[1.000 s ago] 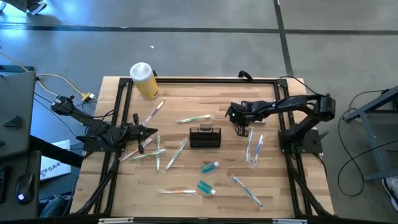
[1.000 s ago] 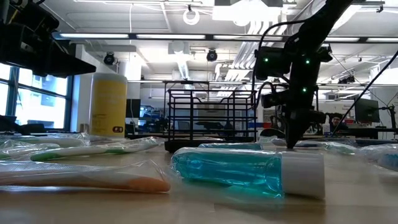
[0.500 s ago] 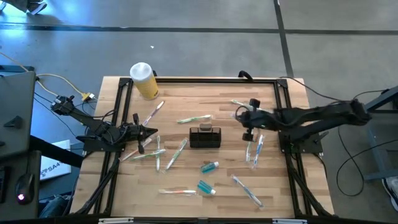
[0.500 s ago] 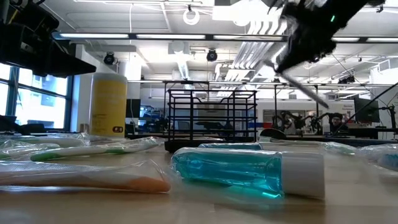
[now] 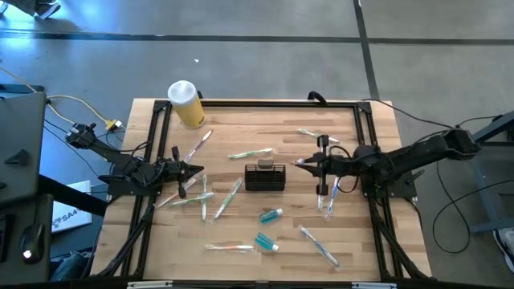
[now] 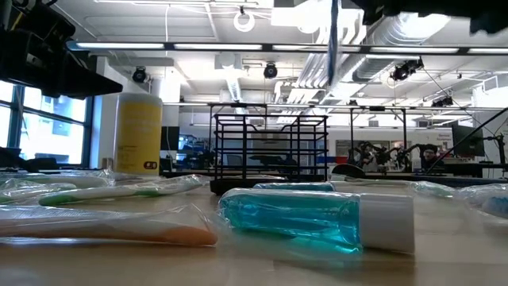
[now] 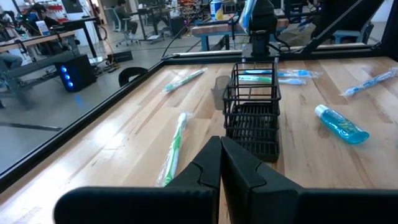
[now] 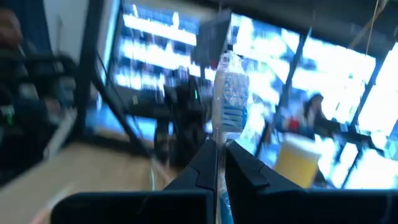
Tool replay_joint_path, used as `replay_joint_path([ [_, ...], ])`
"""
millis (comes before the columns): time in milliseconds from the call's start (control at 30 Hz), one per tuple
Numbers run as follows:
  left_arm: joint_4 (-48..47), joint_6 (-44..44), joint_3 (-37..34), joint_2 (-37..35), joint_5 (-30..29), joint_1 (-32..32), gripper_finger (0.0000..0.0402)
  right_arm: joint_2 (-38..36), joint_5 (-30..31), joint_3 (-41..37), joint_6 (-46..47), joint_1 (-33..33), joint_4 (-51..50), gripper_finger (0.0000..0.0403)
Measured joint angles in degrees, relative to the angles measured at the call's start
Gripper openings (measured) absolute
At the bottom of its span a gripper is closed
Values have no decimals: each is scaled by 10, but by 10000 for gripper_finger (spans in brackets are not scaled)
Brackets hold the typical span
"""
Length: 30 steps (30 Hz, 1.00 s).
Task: Pick & Place toothbrushing station
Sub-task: Put the blue toothbrush into the wire organizer
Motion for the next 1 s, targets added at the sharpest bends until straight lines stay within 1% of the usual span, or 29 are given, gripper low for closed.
replay_joint_path([
  [67,0,0,0,0,0,0,1,24,-29,-26,29,-25,90,6],
  [133,0,1,0,0,-6,0,1,53,-61,-39,63,-52,147,6],
  [233,-1,1,0,0,-18,0,1,98,-105,-41,100,-84,188,6],
  [400,-1,1,0,0,-24,0,1,180,-126,-40,153,-117,261,6],
  [500,-2,1,0,0,-24,0,1,218,-151,-40,179,-126,307,6],
  [733,-3,0,0,0,-24,0,1,257,-148,-40,216,-125,324,6],
  [1000,-3,-2,0,0,-24,0,1,288,-105,-40,215,-126,320,6],
])
